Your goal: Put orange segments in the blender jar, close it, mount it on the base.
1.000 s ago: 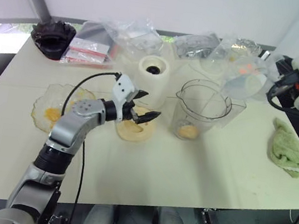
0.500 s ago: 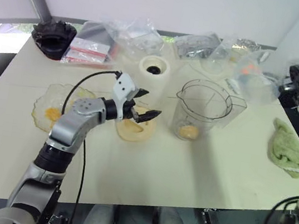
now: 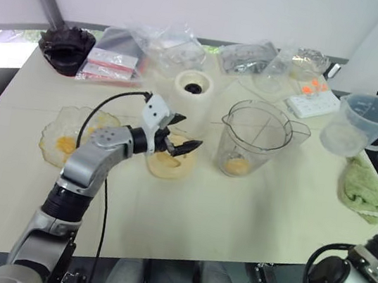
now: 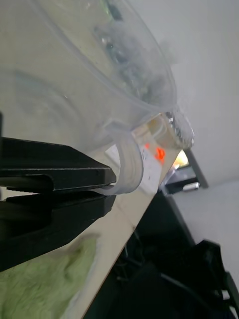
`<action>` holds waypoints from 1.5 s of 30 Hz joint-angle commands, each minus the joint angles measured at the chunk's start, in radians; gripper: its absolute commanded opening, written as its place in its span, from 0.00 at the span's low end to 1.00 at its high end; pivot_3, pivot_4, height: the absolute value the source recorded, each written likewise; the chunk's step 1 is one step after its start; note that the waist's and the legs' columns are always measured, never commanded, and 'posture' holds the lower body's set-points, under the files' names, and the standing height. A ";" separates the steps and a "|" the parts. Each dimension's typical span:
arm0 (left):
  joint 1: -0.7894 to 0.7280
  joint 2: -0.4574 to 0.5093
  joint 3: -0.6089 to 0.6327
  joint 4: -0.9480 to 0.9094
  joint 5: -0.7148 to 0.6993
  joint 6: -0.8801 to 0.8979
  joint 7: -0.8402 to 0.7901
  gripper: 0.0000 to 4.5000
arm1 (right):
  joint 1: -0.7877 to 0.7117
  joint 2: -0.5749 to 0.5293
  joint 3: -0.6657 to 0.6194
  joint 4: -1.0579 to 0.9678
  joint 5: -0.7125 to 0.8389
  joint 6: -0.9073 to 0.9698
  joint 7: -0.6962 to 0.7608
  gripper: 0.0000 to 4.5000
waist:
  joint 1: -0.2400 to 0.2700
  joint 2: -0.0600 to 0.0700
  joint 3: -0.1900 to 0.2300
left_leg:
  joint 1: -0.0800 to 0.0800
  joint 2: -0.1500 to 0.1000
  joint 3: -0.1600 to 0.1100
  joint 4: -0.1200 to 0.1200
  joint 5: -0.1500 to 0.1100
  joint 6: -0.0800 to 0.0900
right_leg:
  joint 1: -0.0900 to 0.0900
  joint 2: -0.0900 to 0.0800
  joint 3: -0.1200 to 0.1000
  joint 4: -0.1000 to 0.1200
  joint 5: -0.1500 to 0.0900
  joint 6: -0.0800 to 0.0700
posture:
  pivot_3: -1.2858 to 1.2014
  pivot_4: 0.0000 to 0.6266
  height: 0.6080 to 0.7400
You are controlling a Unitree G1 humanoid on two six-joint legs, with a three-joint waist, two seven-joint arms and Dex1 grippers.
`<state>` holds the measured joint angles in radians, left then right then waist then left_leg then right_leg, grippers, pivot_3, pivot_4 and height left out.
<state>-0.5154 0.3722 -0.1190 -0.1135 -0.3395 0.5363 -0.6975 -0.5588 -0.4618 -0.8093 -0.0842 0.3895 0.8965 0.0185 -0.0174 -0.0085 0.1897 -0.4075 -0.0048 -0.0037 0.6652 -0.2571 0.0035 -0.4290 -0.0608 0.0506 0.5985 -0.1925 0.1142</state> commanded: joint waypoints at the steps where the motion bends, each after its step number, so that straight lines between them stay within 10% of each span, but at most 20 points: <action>1: -0.001 0.005 0.028 -0.053 -0.014 0.002 0.008 1.00 | 0.024 0.000 0.029 0.013 -0.010 -0.133 0.014 0.00 | -0.001 0.000 0.000 | 0.000 0.000 0.000 0.000 0.000 0.000 | 0.000 0.000 0.000 0.000 0.000 0.000 | 0.52 0.24 1.00; 29: 0.071 0.024 0.042 -0.177 -0.030 0.074 0.067 1.00 | 0.012 -0.042 0.155 0.900 -0.044 -0.910 0.096 0.00 | -0.025 0.000 0.000 | 0.001 0.000 0.000 0.000 0.000 0.000 | 0.001 0.001 0.001 0.000 0.000 0.000 | 0.52 0.24 1.00; 32: 0.070 0.023 0.037 -0.174 -0.029 0.074 0.070 1.00 | 0.025 -0.041 0.162 0.892 -0.039 -0.911 0.095 0.20 | -0.025 0.000 0.000 | 0.001 0.000 0.000 0.000 0.000 0.000 | 0.002 0.001 0.001 0.000 0.000 0.000 | 0.52 0.24 1.00; 39: 0.065 0.019 0.030 -0.164 -0.027 0.070 0.067 1.00 | 0.064 -0.046 0.185 0.845 -0.044 -0.898 0.076 0.99 | -0.029 0.000 0.000 | 0.002 0.000 0.000 0.000 0.000 0.000 | 0.002 0.001 0.001 0.000 0.000 0.000 | 0.52 0.24 1.00; 45: 0.065 0.022 0.030 -0.154 -0.025 0.063 0.062 1.00 | 0.188 -0.020 0.231 0.667 -0.047 -0.851 0.087 0.99 | -0.026 0.000 0.000 | 0.002 0.000 -0.001 0.000 0.000 0.000 | 0.002 0.002 0.001 0.000 0.000 0.000 | 0.52 0.24 1.00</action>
<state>-0.4414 0.3918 -0.1014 -0.2457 -0.3601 0.6184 -0.6309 -0.3849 -0.4824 -0.5807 0.6642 0.3370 0.0370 0.1013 -0.0429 -0.0081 0.1895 -0.4060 -0.0046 -0.0044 0.6650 -0.2571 0.0035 -0.4273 -0.0590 0.0516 0.5984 -0.1926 0.1143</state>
